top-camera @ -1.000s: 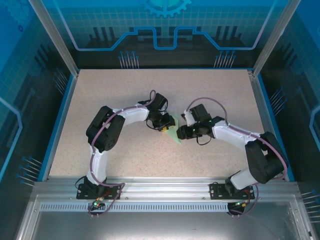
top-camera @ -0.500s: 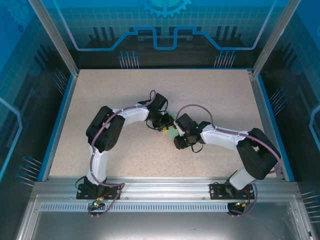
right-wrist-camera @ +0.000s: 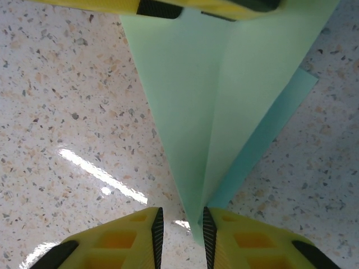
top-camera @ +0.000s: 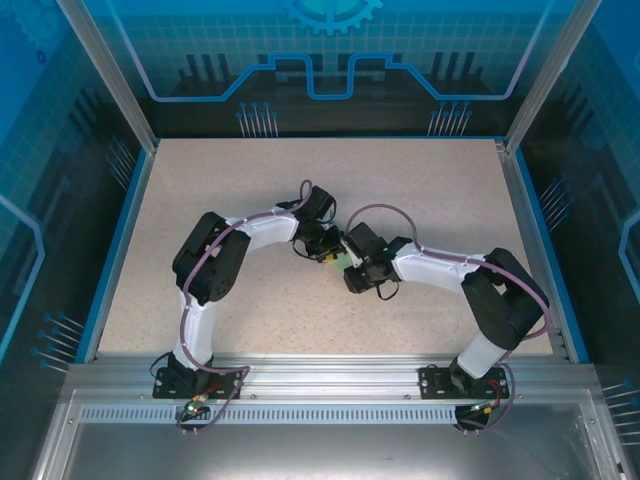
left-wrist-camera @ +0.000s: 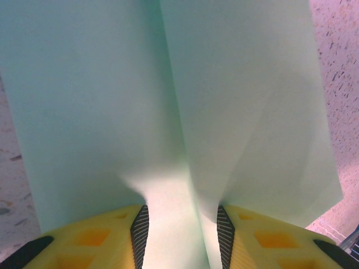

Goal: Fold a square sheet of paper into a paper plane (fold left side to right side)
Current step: Fourth fold the wing at the center of the table.

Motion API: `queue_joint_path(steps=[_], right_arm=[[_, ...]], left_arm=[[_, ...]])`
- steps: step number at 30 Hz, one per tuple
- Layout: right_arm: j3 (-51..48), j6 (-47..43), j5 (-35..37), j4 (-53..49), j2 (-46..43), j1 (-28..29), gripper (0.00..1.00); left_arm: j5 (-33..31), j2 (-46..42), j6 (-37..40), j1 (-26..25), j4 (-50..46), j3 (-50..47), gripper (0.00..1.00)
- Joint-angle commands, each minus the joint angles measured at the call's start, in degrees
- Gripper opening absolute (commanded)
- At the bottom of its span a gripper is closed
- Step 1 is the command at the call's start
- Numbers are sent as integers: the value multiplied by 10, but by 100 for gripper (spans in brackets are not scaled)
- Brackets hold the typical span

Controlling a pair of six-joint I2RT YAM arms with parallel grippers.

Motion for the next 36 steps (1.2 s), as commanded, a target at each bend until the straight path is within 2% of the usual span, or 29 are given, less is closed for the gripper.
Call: queue_joint_path(steps=[1,13,26,36], right_arm=[[13,-4,10,-11,14,10,27],[11,-1,11,-11,27,9,22],[1,7,17,-14,28,7,21],[-12,6,-3,-13,14,5,18]], left_arm=[[4,19,1,-6,-15,15,42],[3,19,1,-7,-15,15,41],[1,18,2,-7,-18,14,42],[-3,17,4,-6,-22,15,42]])
